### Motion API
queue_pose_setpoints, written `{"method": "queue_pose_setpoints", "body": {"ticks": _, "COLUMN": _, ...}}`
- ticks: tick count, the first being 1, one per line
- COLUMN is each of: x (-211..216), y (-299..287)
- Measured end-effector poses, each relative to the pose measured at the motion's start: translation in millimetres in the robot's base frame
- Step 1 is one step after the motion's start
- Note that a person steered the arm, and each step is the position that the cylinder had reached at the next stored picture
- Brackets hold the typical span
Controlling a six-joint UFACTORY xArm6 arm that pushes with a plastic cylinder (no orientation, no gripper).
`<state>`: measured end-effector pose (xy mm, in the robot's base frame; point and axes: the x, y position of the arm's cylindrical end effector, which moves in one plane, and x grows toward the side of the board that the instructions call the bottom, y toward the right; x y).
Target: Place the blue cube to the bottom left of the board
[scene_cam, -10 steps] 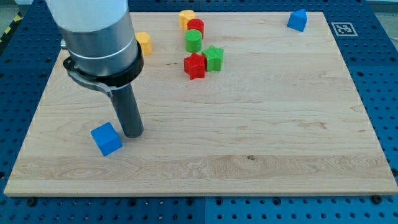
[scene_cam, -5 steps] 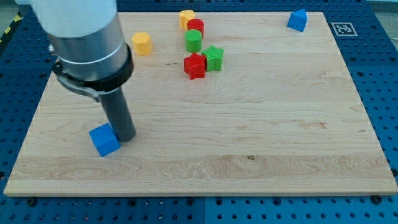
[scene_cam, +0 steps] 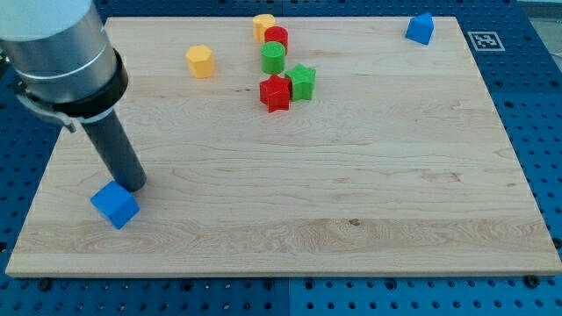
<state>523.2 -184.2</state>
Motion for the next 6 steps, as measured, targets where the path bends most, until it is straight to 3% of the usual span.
{"method": "queue_pose_setpoints", "body": {"ticks": 3, "x": -21, "y": -5}}
{"method": "queue_pose_setpoints", "body": {"ticks": 5, "x": 0, "y": -7}}
{"method": "queue_pose_setpoints", "body": {"ticks": 6, "x": -23, "y": -2}}
